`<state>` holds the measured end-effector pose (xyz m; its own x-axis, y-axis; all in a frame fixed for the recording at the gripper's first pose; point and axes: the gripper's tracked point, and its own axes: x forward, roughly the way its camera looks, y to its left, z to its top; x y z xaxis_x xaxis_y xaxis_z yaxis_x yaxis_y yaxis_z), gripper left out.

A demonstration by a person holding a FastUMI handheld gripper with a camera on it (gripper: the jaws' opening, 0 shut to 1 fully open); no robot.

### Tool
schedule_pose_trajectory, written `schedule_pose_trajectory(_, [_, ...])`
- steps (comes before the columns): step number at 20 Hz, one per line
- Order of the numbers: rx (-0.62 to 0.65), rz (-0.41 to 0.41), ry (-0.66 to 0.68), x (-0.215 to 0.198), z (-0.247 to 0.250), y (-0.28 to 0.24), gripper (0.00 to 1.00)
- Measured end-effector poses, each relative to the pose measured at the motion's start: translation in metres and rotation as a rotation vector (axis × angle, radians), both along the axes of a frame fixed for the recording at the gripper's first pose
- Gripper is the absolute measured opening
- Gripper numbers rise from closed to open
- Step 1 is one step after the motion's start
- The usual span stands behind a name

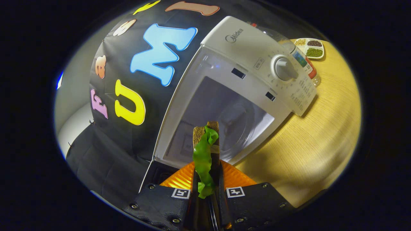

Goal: Open the microwave, put the food inside, and close the microwave door.

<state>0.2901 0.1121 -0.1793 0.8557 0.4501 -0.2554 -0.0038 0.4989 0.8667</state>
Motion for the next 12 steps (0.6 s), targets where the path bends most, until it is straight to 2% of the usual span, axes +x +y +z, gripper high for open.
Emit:
schedule_pose_trajectory(6, [-0.023, -0.069, -0.053, 0.048, -0.017, 0.013, 0.26])
schedule_pose_trajectory(12, [-0.038, -0.123, -0.009, 0.084, -0.043, 0.020, 0.27])
